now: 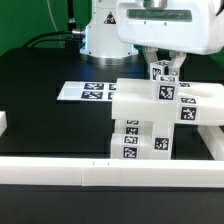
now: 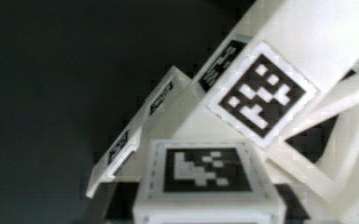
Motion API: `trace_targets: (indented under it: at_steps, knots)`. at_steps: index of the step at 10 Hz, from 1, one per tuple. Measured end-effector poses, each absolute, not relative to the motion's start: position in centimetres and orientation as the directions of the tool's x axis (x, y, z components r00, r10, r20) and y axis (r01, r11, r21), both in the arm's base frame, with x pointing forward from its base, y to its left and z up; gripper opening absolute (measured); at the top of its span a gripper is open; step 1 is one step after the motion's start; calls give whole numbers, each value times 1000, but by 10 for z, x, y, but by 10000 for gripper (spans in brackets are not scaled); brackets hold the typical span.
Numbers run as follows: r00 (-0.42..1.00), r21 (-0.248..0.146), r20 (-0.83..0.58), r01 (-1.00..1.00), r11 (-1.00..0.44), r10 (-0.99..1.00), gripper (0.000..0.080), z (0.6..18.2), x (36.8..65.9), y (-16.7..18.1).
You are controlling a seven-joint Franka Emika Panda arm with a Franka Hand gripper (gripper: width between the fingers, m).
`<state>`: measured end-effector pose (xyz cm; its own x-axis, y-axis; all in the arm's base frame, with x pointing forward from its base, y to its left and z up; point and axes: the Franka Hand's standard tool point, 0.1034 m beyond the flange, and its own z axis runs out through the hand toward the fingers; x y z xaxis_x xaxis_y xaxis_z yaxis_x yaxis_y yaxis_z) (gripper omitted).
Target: Assemble chair
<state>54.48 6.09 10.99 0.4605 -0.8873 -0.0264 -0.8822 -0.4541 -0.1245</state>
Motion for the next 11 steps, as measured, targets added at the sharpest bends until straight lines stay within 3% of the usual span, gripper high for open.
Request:
trace_targets:
  at_steps: [1,3,4,5,6,9,11]
  knots:
    - [408,-133,-39,-907,-400,-912,269,110,546,61]
    - [453,-134,-31,-885,-446,-891,274,110,546,61]
    - [463,-134,-30,-880,-456,-886,473,110,546,63]
    - [512,-136,-21,-853,-504,-859,473,111,546,63]
    - [591,-137,-8,-800,-584,-807,610,110,546,62]
    - [744,-131,19,-660,-740,-668,648,110,546,62]
    - [889,-92,56,-449,-889,-455,648,112,547,63]
